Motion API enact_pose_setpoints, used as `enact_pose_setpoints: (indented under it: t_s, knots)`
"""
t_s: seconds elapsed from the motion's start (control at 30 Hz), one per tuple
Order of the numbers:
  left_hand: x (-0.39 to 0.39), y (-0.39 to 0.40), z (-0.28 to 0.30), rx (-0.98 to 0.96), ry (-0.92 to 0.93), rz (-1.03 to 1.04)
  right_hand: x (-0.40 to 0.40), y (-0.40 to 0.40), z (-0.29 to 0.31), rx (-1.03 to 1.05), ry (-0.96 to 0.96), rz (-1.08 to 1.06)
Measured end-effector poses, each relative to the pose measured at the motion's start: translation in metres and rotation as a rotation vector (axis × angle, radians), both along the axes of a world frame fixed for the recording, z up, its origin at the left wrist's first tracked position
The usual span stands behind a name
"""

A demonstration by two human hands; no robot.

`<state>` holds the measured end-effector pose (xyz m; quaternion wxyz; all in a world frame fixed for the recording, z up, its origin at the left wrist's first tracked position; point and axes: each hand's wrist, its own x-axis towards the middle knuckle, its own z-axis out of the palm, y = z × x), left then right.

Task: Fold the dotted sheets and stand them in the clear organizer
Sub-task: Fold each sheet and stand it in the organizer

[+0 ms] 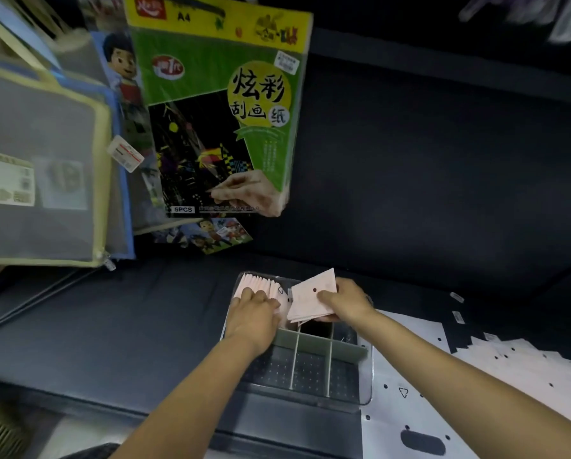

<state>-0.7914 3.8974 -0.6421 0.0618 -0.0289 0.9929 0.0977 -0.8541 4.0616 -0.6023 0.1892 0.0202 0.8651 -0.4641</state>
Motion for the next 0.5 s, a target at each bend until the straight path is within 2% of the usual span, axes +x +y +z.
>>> enact_pose_setpoints:
  t_s: [0.3, 0.4, 0.5]
  knots:
    - [0.005, 0.006, -0.003, 0.073, 0.118, -0.087, -0.005, -0.047, -0.011, 0.521, 0.087, 0.202]
    - [0.006, 0.005, -0.003, 0.120, 0.123, -0.089, -0.002, -0.050, -0.016, 0.497, 0.004, 0.213]
    - [0.009, 0.001, -0.004, 0.140, 0.134, -0.093, 0.000, -0.045, -0.021, 0.317, -0.014, 0.158]
